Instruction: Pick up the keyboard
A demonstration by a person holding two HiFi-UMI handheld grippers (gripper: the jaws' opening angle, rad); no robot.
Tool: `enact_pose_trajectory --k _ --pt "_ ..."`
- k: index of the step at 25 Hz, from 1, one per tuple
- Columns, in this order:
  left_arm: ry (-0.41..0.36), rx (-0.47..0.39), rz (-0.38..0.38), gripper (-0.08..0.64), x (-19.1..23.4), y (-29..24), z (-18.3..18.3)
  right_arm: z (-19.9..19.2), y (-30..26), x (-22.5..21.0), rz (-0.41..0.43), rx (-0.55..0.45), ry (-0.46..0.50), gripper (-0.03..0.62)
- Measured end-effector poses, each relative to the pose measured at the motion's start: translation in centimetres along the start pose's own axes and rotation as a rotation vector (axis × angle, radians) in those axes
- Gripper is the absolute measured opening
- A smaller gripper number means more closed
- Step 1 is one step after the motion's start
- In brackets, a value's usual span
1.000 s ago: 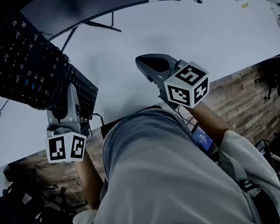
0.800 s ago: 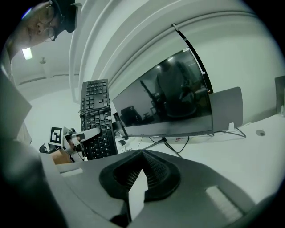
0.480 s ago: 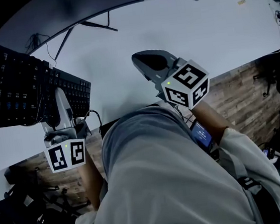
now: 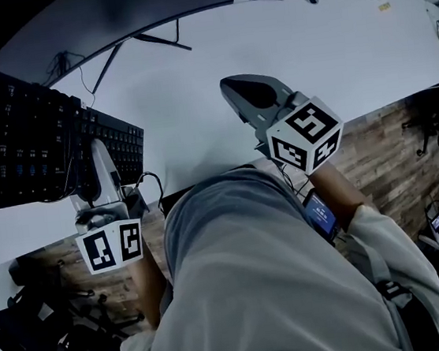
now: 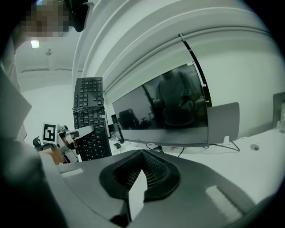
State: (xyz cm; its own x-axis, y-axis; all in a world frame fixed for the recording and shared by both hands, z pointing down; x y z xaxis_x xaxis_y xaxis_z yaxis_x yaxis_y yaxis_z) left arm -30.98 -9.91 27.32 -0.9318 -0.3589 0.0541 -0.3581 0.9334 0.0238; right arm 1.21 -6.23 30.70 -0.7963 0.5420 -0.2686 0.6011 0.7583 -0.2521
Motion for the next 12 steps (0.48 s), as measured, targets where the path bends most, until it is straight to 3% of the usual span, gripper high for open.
enact_pose_trajectory --k 12 --pt "0.015 0.004 0.028 0.0 -0.1 0.0 -0.1 1.3 0.7 -0.5 -0.049 -0.03 0.04 0.0"
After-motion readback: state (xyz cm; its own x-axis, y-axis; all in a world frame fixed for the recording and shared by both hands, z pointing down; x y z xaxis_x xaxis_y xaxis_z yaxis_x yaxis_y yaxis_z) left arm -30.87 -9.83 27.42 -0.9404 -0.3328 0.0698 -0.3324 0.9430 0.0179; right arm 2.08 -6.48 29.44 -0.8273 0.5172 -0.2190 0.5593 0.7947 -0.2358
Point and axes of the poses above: the fingertips, and each gripper's own axes: y backward along the fingers, x to its left, z out of its top, the point moved 10 cm from there along y, backward along the fingers, and after that the axes turned 11 degrees about z, right-handed, at the moved point
